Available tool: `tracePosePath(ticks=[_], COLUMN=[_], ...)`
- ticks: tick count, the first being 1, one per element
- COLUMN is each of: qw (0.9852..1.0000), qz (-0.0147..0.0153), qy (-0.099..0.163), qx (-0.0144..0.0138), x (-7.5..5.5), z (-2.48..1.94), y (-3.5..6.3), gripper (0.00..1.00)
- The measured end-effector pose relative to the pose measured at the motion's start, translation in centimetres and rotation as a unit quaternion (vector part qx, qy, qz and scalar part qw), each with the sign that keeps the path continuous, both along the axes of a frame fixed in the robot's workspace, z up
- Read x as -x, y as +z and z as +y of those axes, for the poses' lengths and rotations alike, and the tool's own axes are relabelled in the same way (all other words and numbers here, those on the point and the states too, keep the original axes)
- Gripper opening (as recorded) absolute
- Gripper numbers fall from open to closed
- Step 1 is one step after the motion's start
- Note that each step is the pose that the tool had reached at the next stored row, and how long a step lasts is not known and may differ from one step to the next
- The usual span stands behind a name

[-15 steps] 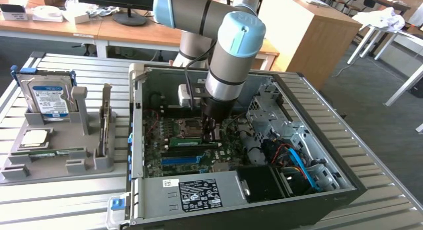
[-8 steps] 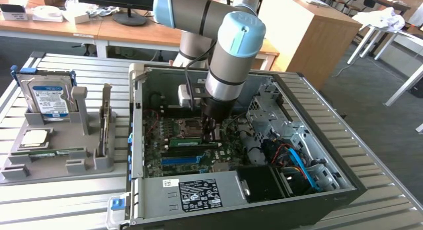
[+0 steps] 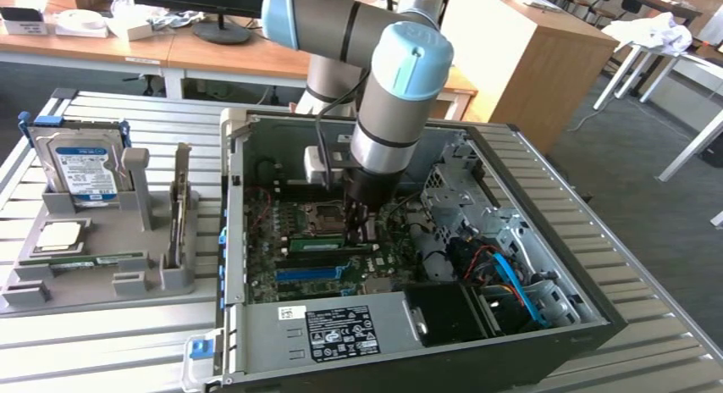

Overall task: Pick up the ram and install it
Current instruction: 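Insert the ram into the slot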

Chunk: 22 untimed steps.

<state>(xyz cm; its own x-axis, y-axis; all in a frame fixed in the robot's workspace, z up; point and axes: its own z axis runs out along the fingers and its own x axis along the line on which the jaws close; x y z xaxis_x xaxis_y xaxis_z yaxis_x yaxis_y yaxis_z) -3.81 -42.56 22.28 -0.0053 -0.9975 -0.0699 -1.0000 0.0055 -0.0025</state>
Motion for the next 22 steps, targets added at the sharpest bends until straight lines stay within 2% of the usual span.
tracePosePath(ticks=[10, 11, 12, 13, 18, 22], qw=[1.0, 1.0, 1.0, 1.0, 1.0, 1.0], qz=[-0.0003, -0.0002, -0.0001, 0.0, 0.0, 0.0], qy=[0.0, 0.0, 0.0, 0.0, 0.0, 0.0], qx=[-0.0003, -0.0003, -0.0002, 0.0, 0.0001, 0.0], x=[-0.02, -0.02, -0.02, -0.01, 0.0, -0.02], z=[0.01, 0.01, 0.01, 0.0, 0.0, 0.0], y=[-0.11, -0.11, -0.1, -0.08, -0.04, 0.58], gripper=[0.13, 0.19, 0.19, 0.26, 0.26, 0.26])
